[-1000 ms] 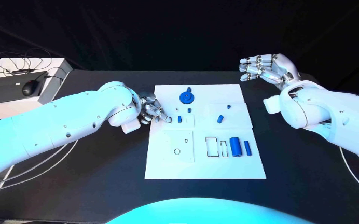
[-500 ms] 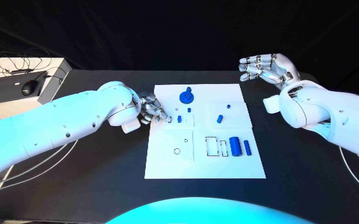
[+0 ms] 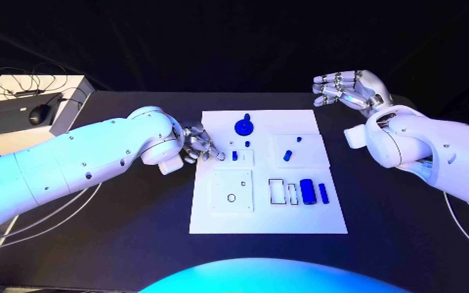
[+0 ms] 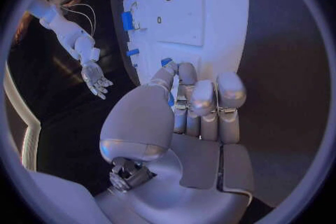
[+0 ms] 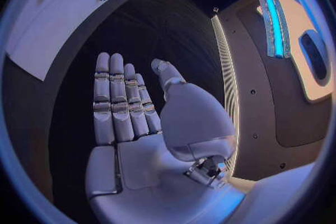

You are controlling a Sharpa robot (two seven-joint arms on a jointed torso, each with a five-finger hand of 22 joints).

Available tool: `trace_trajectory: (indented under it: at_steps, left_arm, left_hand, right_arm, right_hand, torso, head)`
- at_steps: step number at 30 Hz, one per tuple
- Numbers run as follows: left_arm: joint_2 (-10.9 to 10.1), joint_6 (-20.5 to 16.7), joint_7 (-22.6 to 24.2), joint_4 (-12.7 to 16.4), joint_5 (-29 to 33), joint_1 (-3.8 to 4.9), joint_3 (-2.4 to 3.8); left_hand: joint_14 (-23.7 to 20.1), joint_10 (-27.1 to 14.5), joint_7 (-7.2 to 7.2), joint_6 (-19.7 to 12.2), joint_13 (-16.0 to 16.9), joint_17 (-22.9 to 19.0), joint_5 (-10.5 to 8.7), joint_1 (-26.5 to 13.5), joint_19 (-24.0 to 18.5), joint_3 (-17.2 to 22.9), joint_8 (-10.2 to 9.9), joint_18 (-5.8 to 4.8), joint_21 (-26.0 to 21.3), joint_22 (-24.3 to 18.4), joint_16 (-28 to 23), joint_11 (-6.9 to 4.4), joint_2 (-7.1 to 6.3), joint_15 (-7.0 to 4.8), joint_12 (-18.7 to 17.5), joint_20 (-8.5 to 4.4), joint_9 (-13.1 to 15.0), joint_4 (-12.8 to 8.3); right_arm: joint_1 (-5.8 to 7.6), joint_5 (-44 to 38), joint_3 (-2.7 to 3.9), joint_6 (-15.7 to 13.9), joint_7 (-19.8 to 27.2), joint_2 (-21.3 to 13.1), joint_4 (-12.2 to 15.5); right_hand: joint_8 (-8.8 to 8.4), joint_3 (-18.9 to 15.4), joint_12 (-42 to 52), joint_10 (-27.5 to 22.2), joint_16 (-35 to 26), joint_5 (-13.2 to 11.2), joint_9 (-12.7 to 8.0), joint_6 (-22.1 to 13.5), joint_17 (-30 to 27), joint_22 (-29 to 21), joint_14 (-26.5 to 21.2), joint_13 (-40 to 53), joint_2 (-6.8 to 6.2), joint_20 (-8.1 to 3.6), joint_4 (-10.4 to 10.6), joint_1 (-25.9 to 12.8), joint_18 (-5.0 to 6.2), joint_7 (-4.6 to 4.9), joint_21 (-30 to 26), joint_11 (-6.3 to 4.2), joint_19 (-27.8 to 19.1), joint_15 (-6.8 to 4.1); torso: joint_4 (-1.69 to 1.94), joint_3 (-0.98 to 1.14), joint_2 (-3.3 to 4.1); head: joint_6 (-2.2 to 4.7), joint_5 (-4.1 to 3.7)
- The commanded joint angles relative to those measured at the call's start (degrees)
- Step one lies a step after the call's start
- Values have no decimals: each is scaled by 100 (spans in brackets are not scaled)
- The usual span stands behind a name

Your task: Assemble the parts on the task board

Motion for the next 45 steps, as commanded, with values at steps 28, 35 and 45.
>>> trace_trajectory:
  at_steps: [28, 35, 45]
  left_arm:
    - [55, 162, -130, -61, 0, -2, 2]
    - [124, 149, -204, -107, -39, 0, 1]
    - [256, 158, -235, -177, -49, 3, 0]
  left_hand:
    - [-18, 6, 22, 15, 4, 52, 10, -287, -6, -787, 52, 124, -22, 33, -35, 10, -92, 28, 1, -6, 15, 629]
    - [-11, 17, 8, 15, 1, 73, 20, -298, 11, -796, 79, 123, 2, 49, -15, 0, -40, 21, 11, -11, 34, 670]
    - [-10, 13, -6, -6, -5, 90, 22, -267, 14, -819, 154, 121, 7, 61, -2, -9, 17, 14, 31, -16, 88, 625]
  right_arm:
    - [-1, -27, 2, 55, 39, -3, 6]
    - [-1, -27, 2, 62, 40, 6, 3]
    - [-1, -28, 2, 72, 40, 17, 0]
  right_hand:
    - [5, 32, -25, 22, -11, 26, -6, -12, -10, -8, -17, -7, -23, -5, -8, -26, -83, 9, 31, -2, -18, -2]
    - [5, 32, -25, 22, -11, 26, -6, -12, -10, -8, -17, -7, -23, -5, -8, -26, -83, 9, 31, -2, -18, -2]
    - [5, 32, -25, 22, -11, 26, -6, -12, -10, -8, -17, -7, -23, -5, -8, -26, -83, 9, 31, -2, -18, -2]
  torso:
    - [-1, 4, -1]
    - [-1, 3, 0]
    - [-3, 4, 0]
  head:
    - [-4, -2]
    - [-5, -3]
    - [2, -1]
